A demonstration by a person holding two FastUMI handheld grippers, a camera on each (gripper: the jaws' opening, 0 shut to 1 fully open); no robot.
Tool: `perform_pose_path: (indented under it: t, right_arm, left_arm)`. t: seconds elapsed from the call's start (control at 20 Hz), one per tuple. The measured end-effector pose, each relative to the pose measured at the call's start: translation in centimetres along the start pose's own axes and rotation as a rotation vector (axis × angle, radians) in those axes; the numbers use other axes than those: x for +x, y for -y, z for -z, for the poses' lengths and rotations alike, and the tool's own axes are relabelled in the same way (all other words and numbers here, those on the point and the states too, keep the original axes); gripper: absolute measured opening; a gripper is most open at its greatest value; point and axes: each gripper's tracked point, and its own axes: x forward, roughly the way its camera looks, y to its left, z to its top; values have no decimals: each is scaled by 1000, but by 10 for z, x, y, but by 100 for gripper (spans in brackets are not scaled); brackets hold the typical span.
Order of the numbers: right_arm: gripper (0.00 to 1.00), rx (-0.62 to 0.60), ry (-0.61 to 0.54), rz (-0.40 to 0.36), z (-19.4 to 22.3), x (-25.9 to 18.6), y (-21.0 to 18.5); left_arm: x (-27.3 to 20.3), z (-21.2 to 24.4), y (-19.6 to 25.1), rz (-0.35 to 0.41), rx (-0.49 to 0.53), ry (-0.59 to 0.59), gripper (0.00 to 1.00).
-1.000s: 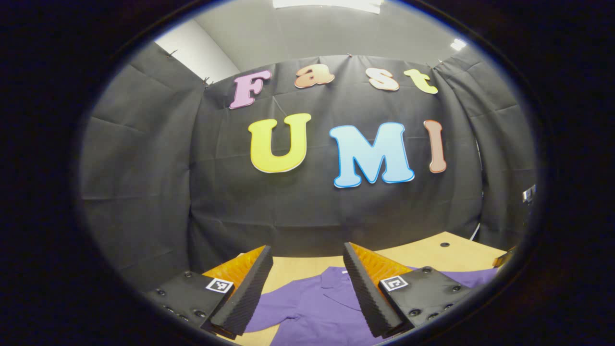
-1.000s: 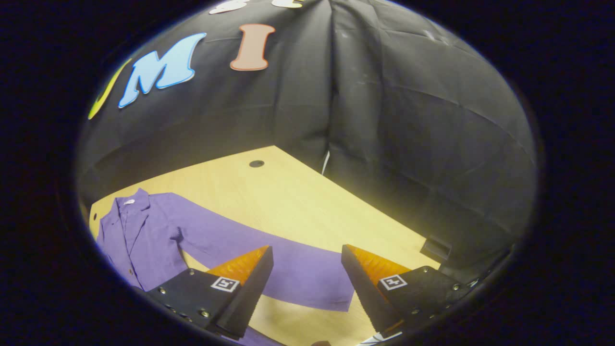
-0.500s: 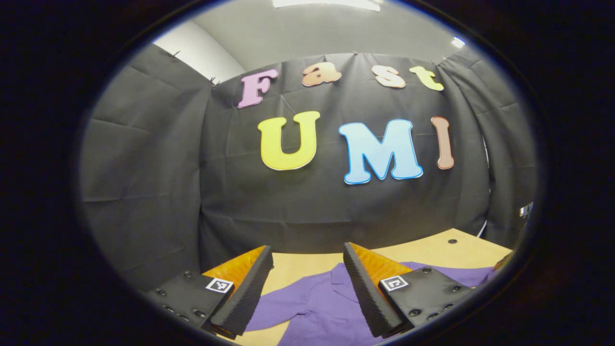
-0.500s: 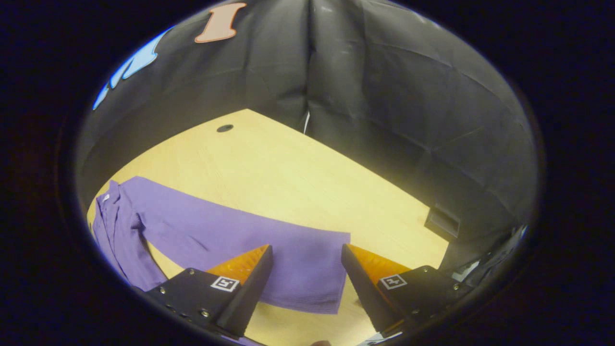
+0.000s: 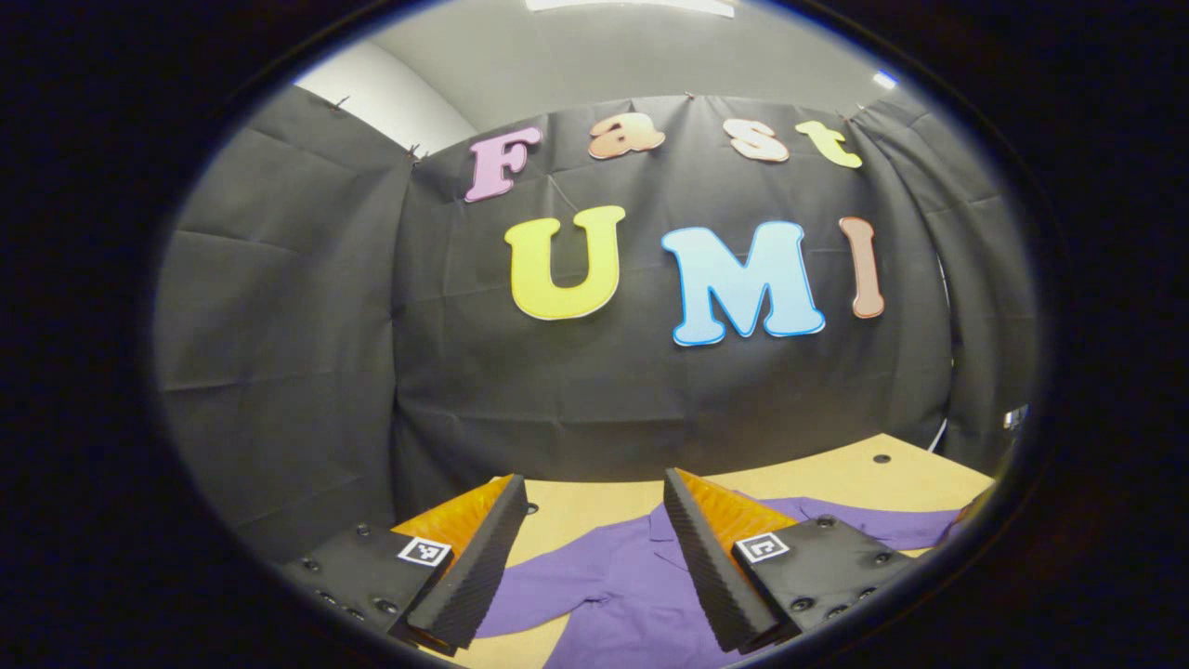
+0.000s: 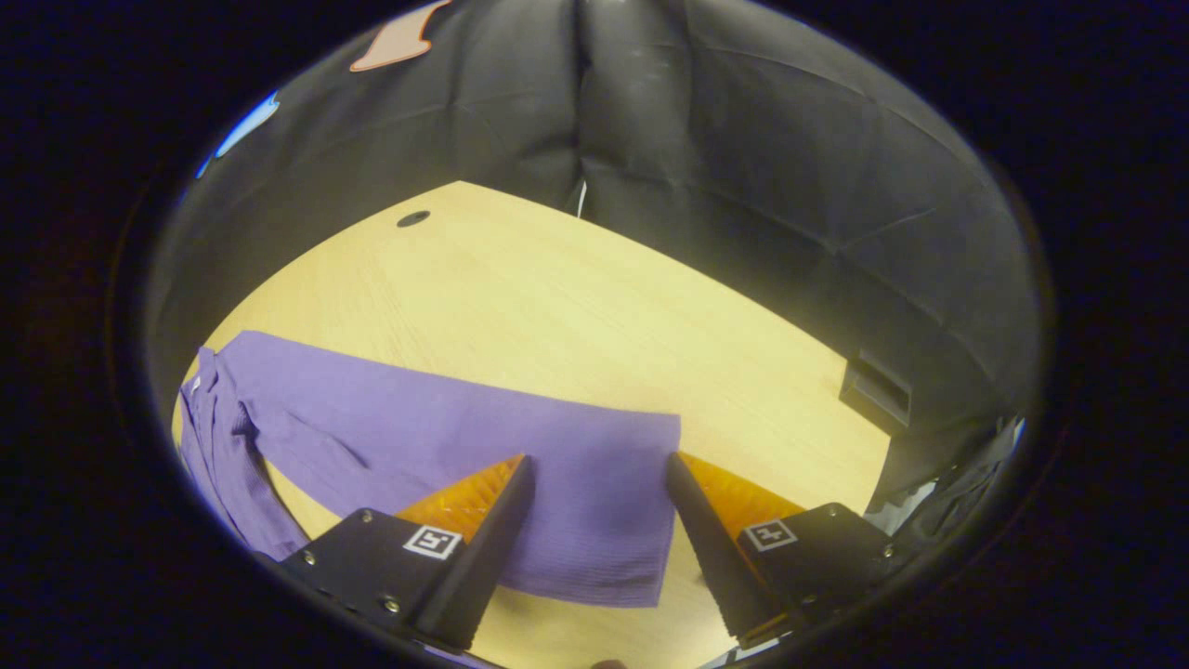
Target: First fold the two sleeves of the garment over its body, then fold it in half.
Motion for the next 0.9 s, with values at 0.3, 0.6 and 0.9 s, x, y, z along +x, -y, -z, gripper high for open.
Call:
perform_pose_path:
  t: [0.3, 0.6, 0.9]
  right_arm:
    - [72, 9, -28, -6, 0, -1, 0]
    - [37, 13, -33, -18, -1, 0, -3]
    - [8, 75, -4, -39, -7, -1, -5]
  left_arm:
    - [-3, 3, 5, 14, -14, 4, 94]
    - [-8, 1, -1, 7, -6, 15, 94]
    - [-8, 1, -3, 7, -14, 15, 94]
